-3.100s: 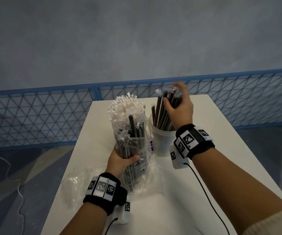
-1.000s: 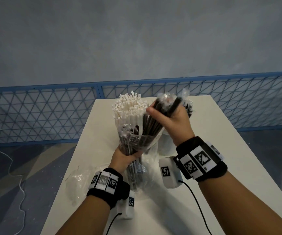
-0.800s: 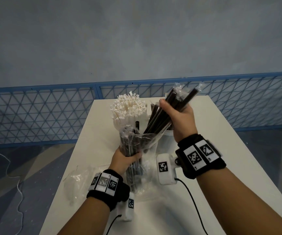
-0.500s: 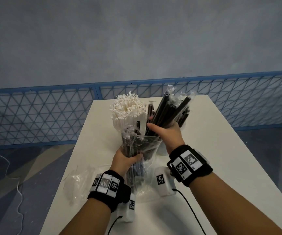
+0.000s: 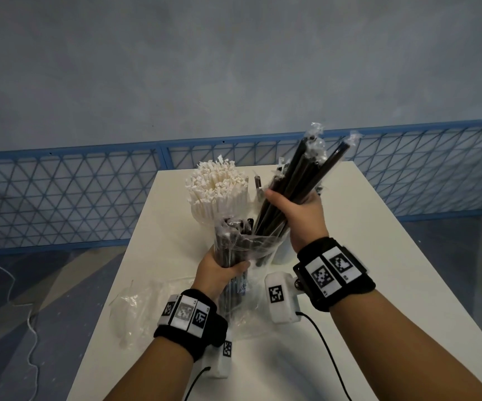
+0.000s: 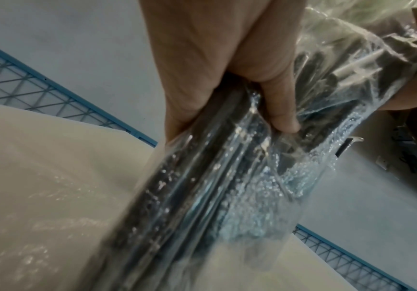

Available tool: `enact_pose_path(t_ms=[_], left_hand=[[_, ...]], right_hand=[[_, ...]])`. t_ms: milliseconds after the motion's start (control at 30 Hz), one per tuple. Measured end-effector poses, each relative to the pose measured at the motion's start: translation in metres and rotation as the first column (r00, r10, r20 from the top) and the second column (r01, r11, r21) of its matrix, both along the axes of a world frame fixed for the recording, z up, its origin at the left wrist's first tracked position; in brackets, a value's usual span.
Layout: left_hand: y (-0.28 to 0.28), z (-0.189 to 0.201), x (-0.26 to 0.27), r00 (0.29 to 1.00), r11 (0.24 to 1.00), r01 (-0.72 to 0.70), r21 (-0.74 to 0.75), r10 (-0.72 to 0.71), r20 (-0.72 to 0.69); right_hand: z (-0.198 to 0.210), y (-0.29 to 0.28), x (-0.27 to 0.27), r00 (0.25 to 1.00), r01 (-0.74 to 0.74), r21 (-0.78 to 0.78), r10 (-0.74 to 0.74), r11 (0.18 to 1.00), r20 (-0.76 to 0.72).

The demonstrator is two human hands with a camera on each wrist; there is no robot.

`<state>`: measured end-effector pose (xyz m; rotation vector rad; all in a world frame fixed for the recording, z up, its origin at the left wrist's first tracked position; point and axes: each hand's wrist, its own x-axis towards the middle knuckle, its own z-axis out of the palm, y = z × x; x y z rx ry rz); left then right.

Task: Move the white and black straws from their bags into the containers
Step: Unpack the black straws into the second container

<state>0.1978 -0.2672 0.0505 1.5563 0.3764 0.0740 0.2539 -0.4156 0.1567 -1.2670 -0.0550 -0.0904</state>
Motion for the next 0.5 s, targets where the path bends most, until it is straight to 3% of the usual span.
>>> enact_pose_path(t_ms=[167,267,333,400,467,500], left_hand=[[-0.003,0.009,-0.003,0.998,0.996,0.066,0.055,-0.067,0.020],[0.005,0.024,-0.010,0.975,0.974,0.218,0.065,-0.220,0.028],[0.011,0.045,-0.012,0.966,0.972,0.229,0.058,-0.234,0.105],[0.011,0.074,-0.012,0.955,0.985,0.150,0.084,-0.167,0.247],[0.004,0.103,-0.007,0.921,0.961,0.066,0.269,-0.162,0.353],[0.000,0.114,-0.002,0.905,0.913,0.021,0.407,-0.190,0.381]], right_hand=[[0.006,-0.006,0.004,0.999,0.030,0.085,-0.027,0.996,-0.035],[0.006,-0.009,0.006,0.999,0.047,0.055,-0.046,0.997,-0.015],[0.003,-0.010,0.007,0.998,0.061,0.025,-0.061,0.998,-0.001],[0.001,-0.008,0.006,0.998,0.066,-0.006,-0.066,0.998,0.020],[0.000,-0.002,0.004,0.997,0.058,-0.044,-0.056,0.997,0.044],[0.001,0.001,0.003,0.997,0.051,-0.058,-0.048,0.997,0.053]])
